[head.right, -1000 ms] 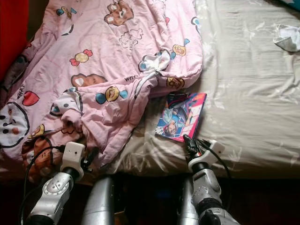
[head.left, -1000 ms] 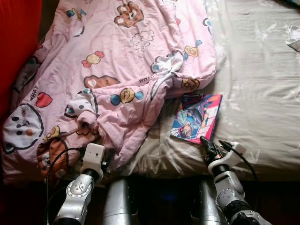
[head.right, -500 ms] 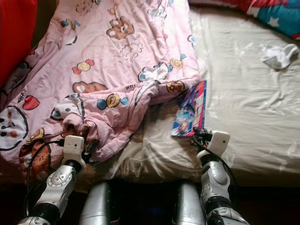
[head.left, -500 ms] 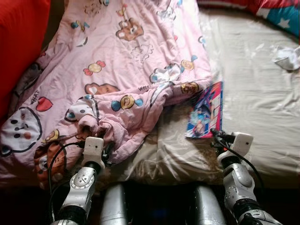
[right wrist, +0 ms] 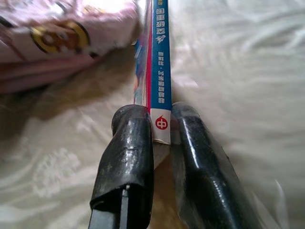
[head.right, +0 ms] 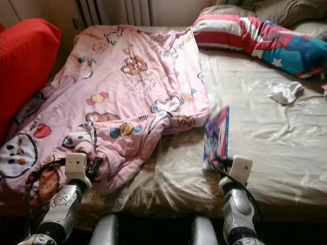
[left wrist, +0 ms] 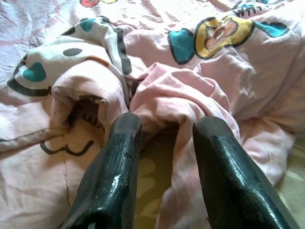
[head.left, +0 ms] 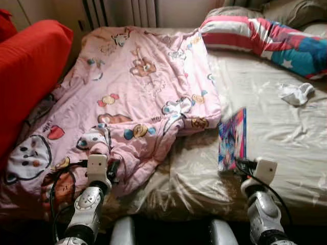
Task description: Clean up the room
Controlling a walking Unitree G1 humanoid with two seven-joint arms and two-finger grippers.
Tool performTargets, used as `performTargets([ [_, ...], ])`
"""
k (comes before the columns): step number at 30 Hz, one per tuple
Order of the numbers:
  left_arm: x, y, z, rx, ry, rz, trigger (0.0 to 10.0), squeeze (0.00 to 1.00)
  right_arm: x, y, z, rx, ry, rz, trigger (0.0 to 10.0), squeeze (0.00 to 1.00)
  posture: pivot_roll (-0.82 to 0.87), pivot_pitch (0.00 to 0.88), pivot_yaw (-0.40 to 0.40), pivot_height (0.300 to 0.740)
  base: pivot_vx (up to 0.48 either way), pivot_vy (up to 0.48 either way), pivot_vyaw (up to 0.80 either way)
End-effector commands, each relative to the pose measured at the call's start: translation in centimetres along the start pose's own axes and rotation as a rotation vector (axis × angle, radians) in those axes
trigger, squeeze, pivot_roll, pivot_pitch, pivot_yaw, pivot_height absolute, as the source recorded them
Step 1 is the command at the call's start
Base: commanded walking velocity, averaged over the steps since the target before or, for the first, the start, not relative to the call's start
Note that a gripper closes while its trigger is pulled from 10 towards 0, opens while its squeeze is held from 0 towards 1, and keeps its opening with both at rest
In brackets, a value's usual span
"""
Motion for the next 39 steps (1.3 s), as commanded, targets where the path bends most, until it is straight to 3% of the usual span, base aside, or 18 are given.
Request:
performTargets([
  [1,-0.6,-0.2,-0.1,0.011,-0.026,-0.019,10.0,0.0,0.3,0.5,0.0,-0.019,0.006,-0.012,10.0,0.0,-0.01,0.0,0.0,0.596,0.0,0.0,0.0],
  [6,-2.0,-0.1,-0.5,0.017,-0.083,-0.039,10.0,0.0,-0.9,1.3,-0.5,-0.054,-0.044,-0.04,10.0,0.0,-0.02,0.0,0.0,0.596,0.0,0.0,0.0],
  [13,-2.2,0.3,-0.4,0.009,-0.097,-0.046,10.0,0.0,-0.8,0.8,-0.3,-0.033,-0.047,-0.038,10.0,0.0,-0.01,0.0,-0.009,0.596,0.0,0.0,0.0],
  [29,-1.2,0.6,0.4,0.002,-0.084,-0.054,10.0,0.0,-1.1,0.2,0.2,-0.041,-0.091,-0.074,10.0,0.0,-0.01,0.0,-0.023,0.678,0.0,0.0,0.0],
  [39,-3.5,0.2,-0.6,0.004,-0.184,-0.053,10.0,0.0,-2.5,0.2,-0.3,-0.044,-0.134,-0.109,10.0,0.0,0.0,0.0,-0.023,0.74,0.0,0.0,0.0],
])
Point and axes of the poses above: a point about 5 cm out from each wrist's last joint towards the gripper, its own z axis pointing out of the wrist towards the gripper, its own x axis along the axis of the wrist's last joint, y = z × x, the point moved 5 cm from there along z, pointing out of the wrist towards the gripper, and after that the axes turned 11 degrees about z, right-handed, at the moved point
